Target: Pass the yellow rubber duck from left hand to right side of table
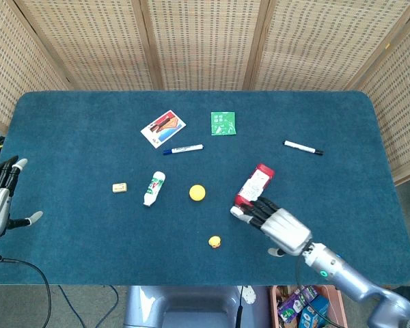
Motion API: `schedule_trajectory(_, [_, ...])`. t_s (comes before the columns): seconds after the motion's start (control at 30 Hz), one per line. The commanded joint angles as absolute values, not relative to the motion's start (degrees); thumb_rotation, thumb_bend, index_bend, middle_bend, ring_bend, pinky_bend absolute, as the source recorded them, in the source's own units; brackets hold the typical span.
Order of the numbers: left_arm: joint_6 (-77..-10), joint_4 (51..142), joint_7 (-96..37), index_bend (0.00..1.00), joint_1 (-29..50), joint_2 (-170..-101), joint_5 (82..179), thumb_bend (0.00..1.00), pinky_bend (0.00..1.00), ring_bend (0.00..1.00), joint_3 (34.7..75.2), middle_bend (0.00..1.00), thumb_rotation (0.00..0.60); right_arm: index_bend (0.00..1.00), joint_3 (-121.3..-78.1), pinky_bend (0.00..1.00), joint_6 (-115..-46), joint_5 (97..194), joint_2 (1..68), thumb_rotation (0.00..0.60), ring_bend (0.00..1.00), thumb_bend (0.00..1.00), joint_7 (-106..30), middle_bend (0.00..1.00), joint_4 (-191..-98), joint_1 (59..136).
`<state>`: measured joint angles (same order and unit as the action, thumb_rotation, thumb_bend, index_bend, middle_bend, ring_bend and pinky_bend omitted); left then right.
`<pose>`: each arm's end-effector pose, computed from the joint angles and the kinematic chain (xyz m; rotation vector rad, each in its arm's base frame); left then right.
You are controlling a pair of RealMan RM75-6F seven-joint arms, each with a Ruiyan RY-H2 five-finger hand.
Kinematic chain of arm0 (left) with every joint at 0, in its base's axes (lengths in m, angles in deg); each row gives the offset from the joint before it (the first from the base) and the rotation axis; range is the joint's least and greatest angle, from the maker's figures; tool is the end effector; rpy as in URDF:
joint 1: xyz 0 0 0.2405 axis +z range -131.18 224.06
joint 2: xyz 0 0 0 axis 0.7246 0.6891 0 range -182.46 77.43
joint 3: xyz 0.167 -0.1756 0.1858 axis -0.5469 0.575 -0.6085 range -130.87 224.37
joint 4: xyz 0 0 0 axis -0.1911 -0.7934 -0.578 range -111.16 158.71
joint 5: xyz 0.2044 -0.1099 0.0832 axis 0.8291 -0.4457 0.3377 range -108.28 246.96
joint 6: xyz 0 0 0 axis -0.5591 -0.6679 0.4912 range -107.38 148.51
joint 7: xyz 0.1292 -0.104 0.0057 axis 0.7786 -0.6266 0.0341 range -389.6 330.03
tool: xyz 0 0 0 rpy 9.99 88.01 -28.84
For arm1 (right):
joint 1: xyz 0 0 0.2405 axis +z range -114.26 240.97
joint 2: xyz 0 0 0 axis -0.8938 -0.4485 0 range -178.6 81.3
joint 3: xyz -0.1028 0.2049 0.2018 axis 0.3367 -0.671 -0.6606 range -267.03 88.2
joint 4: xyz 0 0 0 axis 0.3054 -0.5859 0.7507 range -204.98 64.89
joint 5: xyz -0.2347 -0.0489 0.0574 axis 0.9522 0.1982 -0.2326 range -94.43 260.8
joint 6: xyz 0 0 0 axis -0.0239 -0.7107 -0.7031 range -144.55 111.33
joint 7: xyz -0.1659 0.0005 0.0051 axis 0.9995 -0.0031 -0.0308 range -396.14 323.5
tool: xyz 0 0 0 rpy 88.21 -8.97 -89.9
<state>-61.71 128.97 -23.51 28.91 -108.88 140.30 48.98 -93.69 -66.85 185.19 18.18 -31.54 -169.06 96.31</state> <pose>-0.3188 0.2747 0.1768 -1.3521 -0.9229 -0.8874 -0.2013 -0.3093 0.0217 2.3068 -0.6638 0.9178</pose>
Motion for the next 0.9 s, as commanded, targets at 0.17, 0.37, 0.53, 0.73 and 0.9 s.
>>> schedule_trajectory(0.17, [-60.68,128.44,-23.99,0.00,29.49,-108.72,140.36,0.00,0.00,0.00,50.01,0.00,0.600,0.23,-96.04,0.00,-56.94,177.24,29.53,0.600,0.00,0.04,-21.78,0.00,-168.11,103.16])
schedule_trajectory(0.37, [-60.07,128.43,-24.87,0.00,30.16,-108.39,140.79,0.00,0.00,0.00,50.61,0.00,0.600,0.27,-96.07,0.00,-57.08,175.60,35.92,0.600,0.00,0.13,-17.41,0.00,-163.16,105.36])
schedule_trajectory(0.53, [-59.34,128.42,-25.26,0.00,30.40,-108.18,141.28,0.00,0.00,0.00,50.77,0.00,0.600,0.28,-95.95,0.00,-57.45,173.68,37.80,0.600,0.00,0.15,-15.09,0.00,-161.34,105.87])
schedule_trajectory(0.73, [-58.56,128.42,-25.51,0.00,30.61,-108.02,141.51,0.00,0.00,0.00,51.09,0.00,0.600,0.32,-95.53,0.00,-58.29,171.51,39.27,0.600,0.00,0.16,-12.51,0.00,-159.24,106.02])
schedule_trajectory(0.9, [-58.14,128.51,-25.62,0.00,30.87,-107.96,141.99,0.00,0.00,0.00,51.27,0.00,0.600,0.33,-94.70,0.00,-58.49,170.14,39.65,0.600,0.00,0.19,-11.14,0.00,-158.80,106.29])
